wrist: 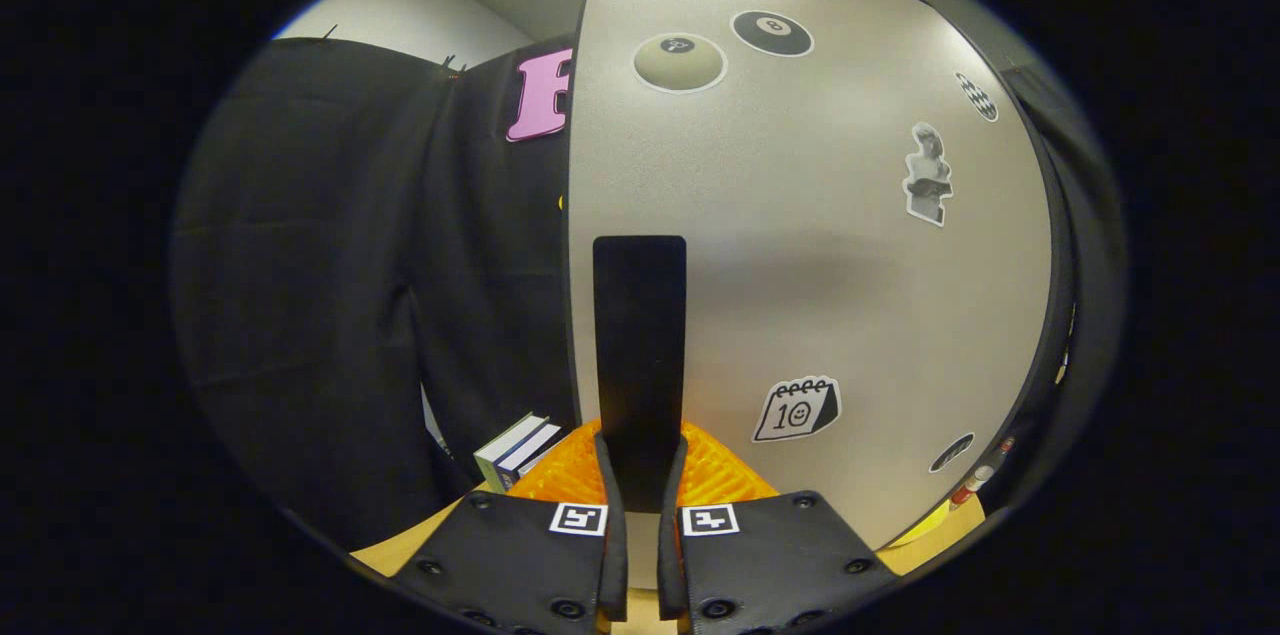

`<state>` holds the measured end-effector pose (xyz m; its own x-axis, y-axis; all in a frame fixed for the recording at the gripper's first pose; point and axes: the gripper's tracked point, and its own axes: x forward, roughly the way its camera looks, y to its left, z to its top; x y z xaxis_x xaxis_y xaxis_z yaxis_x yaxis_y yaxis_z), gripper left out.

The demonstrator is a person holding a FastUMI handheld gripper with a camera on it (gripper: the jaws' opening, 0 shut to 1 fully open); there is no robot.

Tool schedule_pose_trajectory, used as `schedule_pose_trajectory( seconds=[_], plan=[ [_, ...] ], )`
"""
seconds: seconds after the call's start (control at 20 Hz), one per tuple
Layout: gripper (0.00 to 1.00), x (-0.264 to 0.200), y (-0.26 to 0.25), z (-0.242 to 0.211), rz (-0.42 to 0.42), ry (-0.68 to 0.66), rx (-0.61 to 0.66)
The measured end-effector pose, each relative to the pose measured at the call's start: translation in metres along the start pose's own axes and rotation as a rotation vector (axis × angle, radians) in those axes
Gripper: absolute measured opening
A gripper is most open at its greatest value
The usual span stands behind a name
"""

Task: Open the shoe cabinet door, grab the shoes and put them into the shoe cabinet, then close the shoe cabinet door.

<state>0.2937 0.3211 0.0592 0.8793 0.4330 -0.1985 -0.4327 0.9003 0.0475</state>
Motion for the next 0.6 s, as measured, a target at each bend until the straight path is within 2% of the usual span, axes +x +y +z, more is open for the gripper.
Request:
schedule_pose_trajectory(
  seconds=[0.25,0.6],
  plan=[
    [0.13,-0.033,0.006,0.0,0.076,0.002,0.022],
    [0.13,-0.061,-0.006,-0.002,0.091,0.011,0.024]
  ],
)
